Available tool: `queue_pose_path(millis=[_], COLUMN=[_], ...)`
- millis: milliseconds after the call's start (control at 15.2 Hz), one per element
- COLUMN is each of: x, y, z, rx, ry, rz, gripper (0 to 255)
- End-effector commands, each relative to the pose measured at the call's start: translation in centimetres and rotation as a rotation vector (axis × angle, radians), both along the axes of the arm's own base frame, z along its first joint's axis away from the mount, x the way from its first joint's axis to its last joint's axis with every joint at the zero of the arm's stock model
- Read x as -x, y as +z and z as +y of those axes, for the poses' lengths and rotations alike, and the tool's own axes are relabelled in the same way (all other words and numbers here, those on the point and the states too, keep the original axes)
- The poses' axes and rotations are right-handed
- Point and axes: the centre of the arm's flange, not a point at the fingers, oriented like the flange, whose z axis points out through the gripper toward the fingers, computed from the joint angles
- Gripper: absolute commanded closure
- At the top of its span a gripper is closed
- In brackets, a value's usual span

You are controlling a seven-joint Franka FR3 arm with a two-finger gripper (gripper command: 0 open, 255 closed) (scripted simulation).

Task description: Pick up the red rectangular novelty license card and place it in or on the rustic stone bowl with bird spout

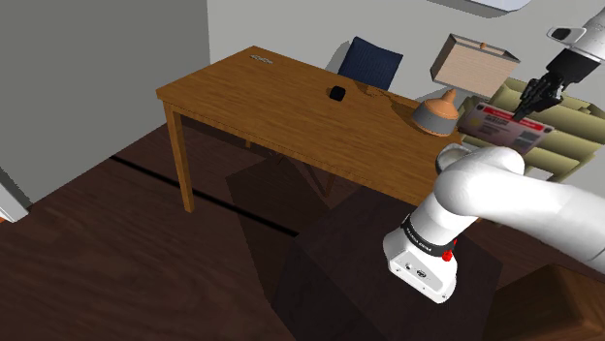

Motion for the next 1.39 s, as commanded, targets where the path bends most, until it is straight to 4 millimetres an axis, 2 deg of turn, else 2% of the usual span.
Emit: queue_pose_path(millis=[0, 792, 1320], x=[0.0, 0.0, 0.0], y=[-1.1, -7.4, -7.4], z=[0.0, 0.0, 0.0], rx=[0.0, 0.0, 0.0], ry=[0.0, 0.0, 0.0], rz=[0.0, 0.0, 0.0], gripper=[255, 255, 255])
